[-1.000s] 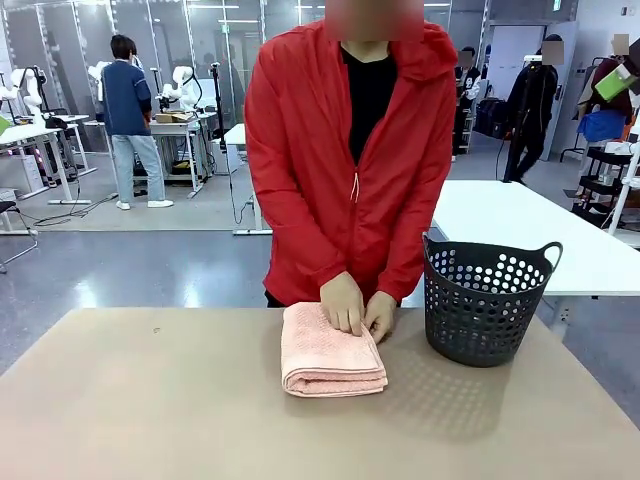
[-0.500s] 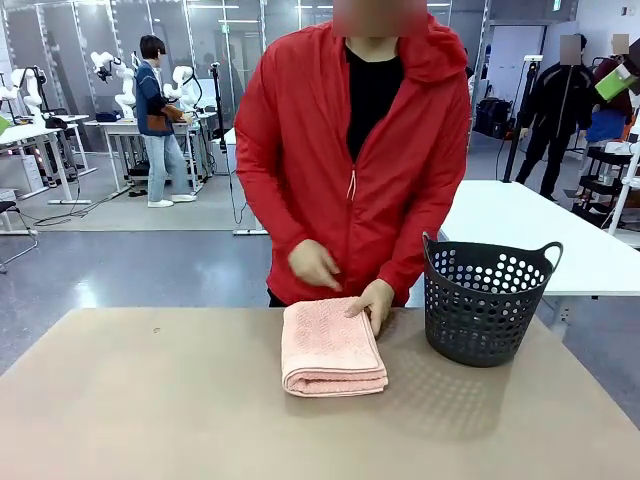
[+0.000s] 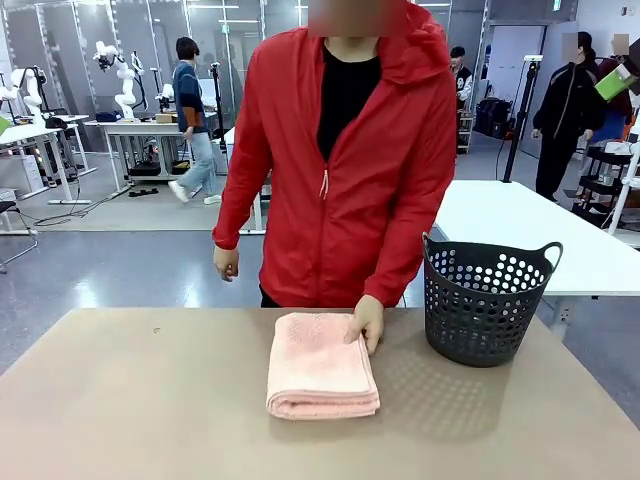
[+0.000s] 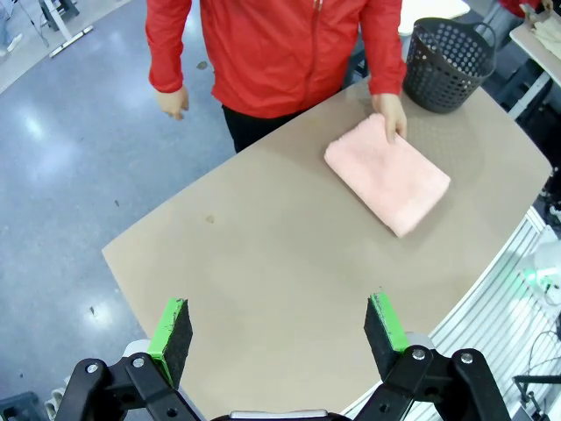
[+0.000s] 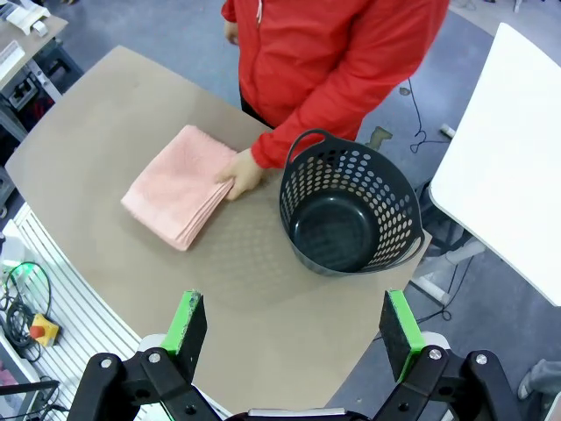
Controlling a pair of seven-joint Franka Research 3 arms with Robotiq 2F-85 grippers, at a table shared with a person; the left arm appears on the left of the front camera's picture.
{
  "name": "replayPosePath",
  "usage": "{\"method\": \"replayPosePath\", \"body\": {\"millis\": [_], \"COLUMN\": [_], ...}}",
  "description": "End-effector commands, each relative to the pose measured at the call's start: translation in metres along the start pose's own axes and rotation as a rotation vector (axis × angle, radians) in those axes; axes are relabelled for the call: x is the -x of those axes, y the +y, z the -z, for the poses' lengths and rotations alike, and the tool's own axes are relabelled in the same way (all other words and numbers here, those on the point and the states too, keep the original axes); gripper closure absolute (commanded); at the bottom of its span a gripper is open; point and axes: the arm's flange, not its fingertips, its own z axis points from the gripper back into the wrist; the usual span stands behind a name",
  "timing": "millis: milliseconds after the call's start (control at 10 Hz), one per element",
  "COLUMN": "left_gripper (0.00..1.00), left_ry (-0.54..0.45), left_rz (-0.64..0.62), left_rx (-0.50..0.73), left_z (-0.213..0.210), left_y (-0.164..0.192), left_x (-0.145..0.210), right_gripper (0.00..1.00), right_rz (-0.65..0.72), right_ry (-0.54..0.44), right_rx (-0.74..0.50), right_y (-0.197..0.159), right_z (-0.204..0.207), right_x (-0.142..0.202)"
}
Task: Fold the towel.
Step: Pick up the 100 cm Hotel Towel and place it on the left side of the table.
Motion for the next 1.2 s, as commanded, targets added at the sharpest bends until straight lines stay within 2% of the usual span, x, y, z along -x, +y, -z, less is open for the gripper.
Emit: {"method": "replayPosePath", "body": {"millis": [0,1100], "left_gripper": [0.0,0.0], "left_ry": [0.013,0.013], "left_rz": [0.0,0.0], "left_rx": [0.004,0.004], "left_z": [-0.0035,-0.0035], "left_y": [-0.0013,-0.0013], "left_x": [-0.0014,-0.0014], "right_gripper": [0.0,0.0], "right_rz": [-0.003,-0.003], "right_ry": [-0.001,-0.001], "right_rx": [-0.008,-0.008], "right_y": [0.0006,0.0006], "right_z": [-0.0015,-0.0015], "right_x": [0.001,0.001]}}
